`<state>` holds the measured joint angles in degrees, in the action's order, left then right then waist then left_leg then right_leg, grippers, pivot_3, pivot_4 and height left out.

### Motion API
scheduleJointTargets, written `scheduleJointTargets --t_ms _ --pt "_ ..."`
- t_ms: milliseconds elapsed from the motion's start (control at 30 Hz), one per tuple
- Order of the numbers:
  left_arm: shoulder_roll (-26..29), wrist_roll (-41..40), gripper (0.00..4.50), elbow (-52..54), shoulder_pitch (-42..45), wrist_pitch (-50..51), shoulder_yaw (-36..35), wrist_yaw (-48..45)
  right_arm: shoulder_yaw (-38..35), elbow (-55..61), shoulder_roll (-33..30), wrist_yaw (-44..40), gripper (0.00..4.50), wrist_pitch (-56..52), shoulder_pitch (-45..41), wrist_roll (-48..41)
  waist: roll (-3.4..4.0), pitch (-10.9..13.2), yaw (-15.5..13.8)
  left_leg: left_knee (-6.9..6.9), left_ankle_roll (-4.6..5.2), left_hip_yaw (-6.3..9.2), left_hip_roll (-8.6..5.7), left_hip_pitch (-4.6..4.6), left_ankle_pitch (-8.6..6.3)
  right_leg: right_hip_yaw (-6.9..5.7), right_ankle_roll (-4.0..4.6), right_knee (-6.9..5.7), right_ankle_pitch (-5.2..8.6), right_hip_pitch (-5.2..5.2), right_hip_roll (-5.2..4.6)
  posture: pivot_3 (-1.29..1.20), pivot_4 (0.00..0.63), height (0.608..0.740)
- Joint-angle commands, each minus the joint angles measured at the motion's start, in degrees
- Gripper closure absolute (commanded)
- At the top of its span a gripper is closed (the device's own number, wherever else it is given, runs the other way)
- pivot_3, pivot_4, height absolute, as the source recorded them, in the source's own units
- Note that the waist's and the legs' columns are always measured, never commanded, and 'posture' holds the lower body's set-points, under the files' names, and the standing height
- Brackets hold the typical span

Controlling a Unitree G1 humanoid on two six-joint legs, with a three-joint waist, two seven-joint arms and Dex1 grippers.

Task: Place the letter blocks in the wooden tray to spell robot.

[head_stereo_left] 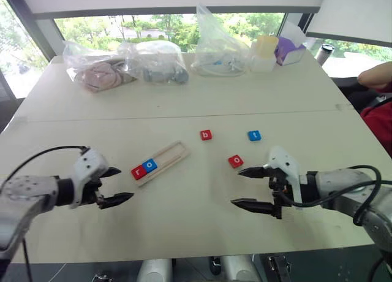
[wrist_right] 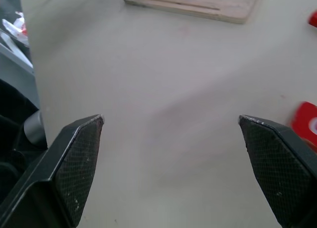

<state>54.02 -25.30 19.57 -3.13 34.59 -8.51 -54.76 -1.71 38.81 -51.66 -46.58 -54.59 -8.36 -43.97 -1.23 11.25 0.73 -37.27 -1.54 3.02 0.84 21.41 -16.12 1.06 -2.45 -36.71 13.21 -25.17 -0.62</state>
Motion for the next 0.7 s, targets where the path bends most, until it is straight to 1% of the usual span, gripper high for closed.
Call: scheduleJointTargets --t_ms 33,300,433,567,667,700 --pt "-2.3 3.0 0.0 -1.3 3.0 -3.0 2.9 2.0 0.5 2.1 0.5 0.9 0.03 0.0 -1.8 -0.8 0.0 0.0 0.0 0.0 0.0 0.0 -0.01 -0.01 0.0 0.0 0.0 -0.02 0.0 0.0 -0.01 0.0 0.15 0.74" --pt "-3.5 8.9 0.0 -5.4 3.5 -8.0 6.2 3.6 2.2 1.9 2.2 3.3 0.03 -0.5 -3.3 -0.8 0.02 0.0 0.1 0.01 0.0 0.03 0.0 -0.06 0.0 -0.01 0.0 -0.13 0.0 0.0 0.02 0.0 0.15 0.74" --pt "-5.6 9.9 0.0 -6.6 4.2 -8.3 7.7 4.4 2.8 1.6 2.8 3.9 0.03 -0.5 -3.6 -0.6 0.03 0.0 -0.1 -0.03 0.0 0.03 -0.01 -0.07 0.0 -0.01 0.0 -0.16 0.0 0.02 0.0 0.0 0.15 0.74" --pt "-6.4 11.2 0.0 -7.5 4.1 -8.5 10.0 3.8 3.3 1.2 3.2 4.2 0.03 -0.4 -3.9 -0.2 0.16 -0.1 -0.2 -0.09 0.0 0.05 -0.04 -0.14 0.0 -0.02 0.0 -0.13 0.01 0.17 -0.05 0.0 0.15 0.74" --pt "-7.0 11.0 0.0 -8.4 4.4 -8.6 10.3 3.2 3.7 1.0 3.4 4.6 0.03 -0.3 -4.0 0.2 0.24 -0.2 -0.2 -0.09 0.0 0.05 -0.04 -0.21 0.0 -0.02 0.0 -0.06 0.01 0.29 -0.05 0.0 0.15 0.74" --pt "-7.1 11.1 0.53 -8.7 4.6 -8.7 10.4 3.1 3.8 1.0 3.5 4.7 0.0 -0.3 -4.0 0.3 0.29 -0.2 -0.2 -0.09 0.0 0.05 -0.04 -0.22 0.0 -0.02 -0.01 -0.05 0.01 0.3 -0.05 0.0 0.15 0.74"
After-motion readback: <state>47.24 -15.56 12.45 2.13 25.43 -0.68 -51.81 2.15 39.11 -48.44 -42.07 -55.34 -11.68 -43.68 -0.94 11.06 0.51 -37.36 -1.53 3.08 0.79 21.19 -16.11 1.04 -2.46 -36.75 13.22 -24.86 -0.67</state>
